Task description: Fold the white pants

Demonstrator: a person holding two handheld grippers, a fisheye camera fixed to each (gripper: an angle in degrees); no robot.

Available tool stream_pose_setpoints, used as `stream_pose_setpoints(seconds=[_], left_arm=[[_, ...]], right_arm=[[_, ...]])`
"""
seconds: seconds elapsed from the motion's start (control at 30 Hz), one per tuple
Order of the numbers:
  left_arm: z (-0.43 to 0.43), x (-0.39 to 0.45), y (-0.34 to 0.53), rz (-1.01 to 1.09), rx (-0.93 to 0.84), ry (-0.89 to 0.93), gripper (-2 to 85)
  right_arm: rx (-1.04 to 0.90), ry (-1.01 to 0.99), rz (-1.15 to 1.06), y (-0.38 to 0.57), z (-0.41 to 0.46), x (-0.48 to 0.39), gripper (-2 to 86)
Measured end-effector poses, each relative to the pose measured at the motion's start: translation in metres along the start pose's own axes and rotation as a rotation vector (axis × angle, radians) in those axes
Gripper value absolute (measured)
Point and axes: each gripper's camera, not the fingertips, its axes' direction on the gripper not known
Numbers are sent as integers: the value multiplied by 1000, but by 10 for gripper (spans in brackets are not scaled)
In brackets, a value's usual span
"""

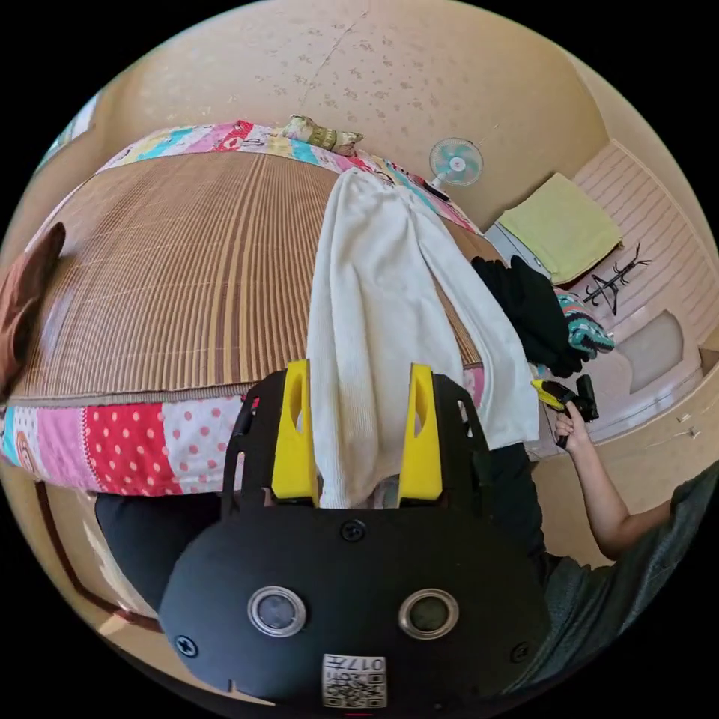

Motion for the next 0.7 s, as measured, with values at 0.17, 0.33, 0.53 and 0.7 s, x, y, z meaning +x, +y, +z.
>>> stream_pose_setpoints(seconds=[0.17,0.33,0.53,0.7], left_arm=[[7,-28,16,-38,-83,-16,119],[17,-47,18,53,-234,171,38],[-28,-128,51,-131,-86,452,30],[-62,-126,84,-174,-64,12,40]], right_arm=[[32,59,-65,19,19,-8,124],[-52,60,-144,24,31,-12,118],[-71,-125,-151,44,6,13,68],[-169,-115,-138,57,10,17,45]])
